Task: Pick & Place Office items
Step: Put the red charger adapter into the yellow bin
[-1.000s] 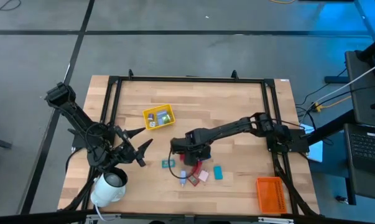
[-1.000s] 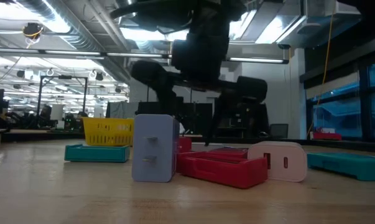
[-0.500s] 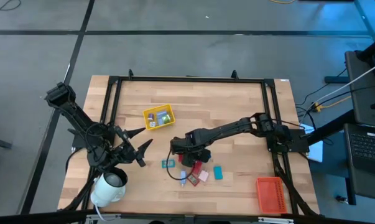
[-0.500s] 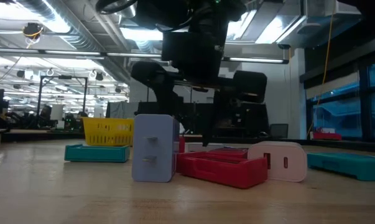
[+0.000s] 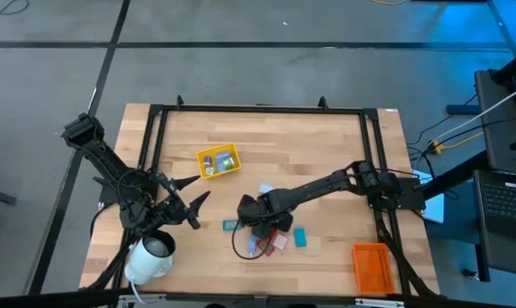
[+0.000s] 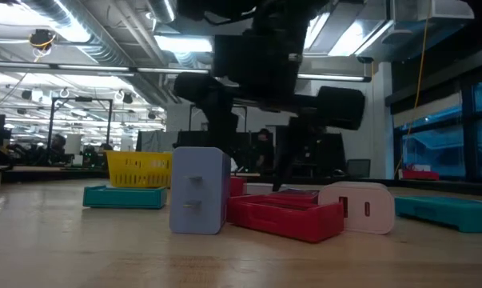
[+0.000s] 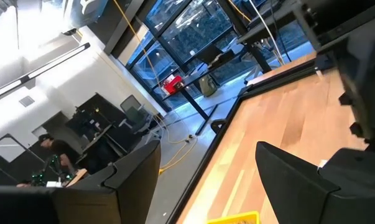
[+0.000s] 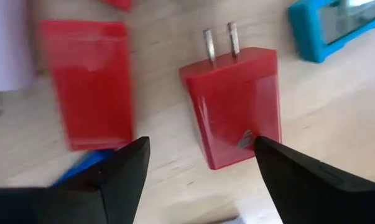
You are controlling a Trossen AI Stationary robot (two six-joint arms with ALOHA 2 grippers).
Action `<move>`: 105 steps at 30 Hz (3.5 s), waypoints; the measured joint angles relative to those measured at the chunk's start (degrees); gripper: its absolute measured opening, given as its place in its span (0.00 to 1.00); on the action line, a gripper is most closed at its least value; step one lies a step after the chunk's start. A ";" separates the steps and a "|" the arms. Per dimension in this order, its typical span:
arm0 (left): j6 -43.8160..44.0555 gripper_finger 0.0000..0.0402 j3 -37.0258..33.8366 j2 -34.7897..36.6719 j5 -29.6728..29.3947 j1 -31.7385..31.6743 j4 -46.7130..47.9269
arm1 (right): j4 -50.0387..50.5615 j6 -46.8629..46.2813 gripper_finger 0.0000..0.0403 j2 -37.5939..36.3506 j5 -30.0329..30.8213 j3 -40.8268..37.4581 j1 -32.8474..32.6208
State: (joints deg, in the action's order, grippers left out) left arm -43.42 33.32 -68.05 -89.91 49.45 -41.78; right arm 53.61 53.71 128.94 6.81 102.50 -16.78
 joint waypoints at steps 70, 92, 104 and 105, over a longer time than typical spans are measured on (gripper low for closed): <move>0.07 0.65 0.00 0.02 0.09 -0.79 -0.04 | -15.03 5.22 0.54 1.45 -8.93 9.37 13.19; -0.03 0.65 0.00 0.02 -0.07 -0.80 0.00 | -29.15 0.55 0.55 2.71 -19.06 13.03 26.02; 0.22 0.65 0.00 0.02 -0.04 0.02 0.00 | -30.40 -6.87 0.56 4.76 -24.59 12.96 30.74; 0.22 0.65 0.00 0.02 -0.02 0.02 0.00 | -29.72 -6.62 0.56 4.76 -24.57 12.96 30.73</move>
State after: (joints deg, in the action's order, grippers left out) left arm -43.20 33.32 -68.03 -89.93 49.47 -41.78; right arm 23.89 47.08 133.69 -17.76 115.46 13.94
